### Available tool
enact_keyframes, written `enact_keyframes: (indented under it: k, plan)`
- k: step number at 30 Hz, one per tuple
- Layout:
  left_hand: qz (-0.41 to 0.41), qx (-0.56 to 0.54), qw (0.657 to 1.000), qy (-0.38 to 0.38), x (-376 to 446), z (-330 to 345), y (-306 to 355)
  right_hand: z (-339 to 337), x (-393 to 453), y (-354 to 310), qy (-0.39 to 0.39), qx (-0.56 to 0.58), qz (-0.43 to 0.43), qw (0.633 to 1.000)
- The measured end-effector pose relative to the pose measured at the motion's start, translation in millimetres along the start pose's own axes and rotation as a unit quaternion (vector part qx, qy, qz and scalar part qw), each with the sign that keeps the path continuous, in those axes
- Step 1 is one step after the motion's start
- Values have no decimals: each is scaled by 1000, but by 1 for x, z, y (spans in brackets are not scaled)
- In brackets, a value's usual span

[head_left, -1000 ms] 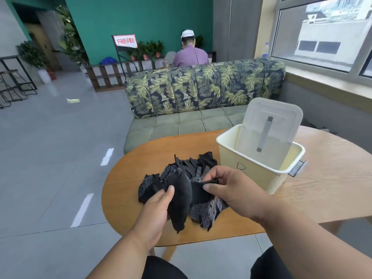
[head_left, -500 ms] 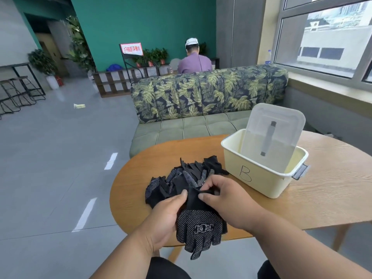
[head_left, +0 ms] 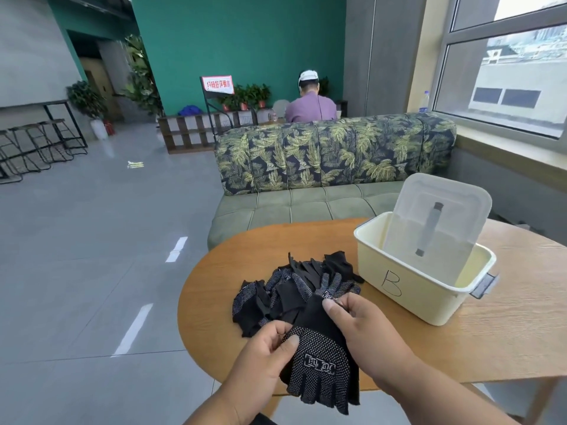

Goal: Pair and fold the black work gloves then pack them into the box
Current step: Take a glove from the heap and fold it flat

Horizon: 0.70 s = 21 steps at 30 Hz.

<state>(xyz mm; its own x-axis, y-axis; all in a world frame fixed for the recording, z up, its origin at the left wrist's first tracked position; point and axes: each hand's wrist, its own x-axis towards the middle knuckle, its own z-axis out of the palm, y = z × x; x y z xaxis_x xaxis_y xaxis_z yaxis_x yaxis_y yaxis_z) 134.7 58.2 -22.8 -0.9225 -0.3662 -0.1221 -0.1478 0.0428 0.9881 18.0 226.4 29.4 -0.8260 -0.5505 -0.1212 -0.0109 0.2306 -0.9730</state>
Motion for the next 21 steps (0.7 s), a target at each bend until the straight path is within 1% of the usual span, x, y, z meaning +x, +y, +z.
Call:
enact_keyframes:
  k: [6,8,11,14,17,19,21]
  plan:
    - [-24,-106,993,55,-2,10,3,-4,-5,6,17,2,-25,1000]
    - [-25,-132,988,76,-2,11,6,-6,-8,7,7,17,-33,999]
    - [-17,-141,984,107,-1,12,7,-8,-11,7,-13,28,-58,998]
    - [-12,-152,980,125,1,12,7,-11,-14,8,10,-31,-95,995]
    - [-19,-221,967,127,3,14,10,-12,-15,7,10,-63,-111,992]
    - [-27,-270,955,119,3,14,13,-13,-15,9,23,-132,-122,983]
    - [-26,-279,954,108,0,14,17,-13,-16,9,36,-181,-131,974]
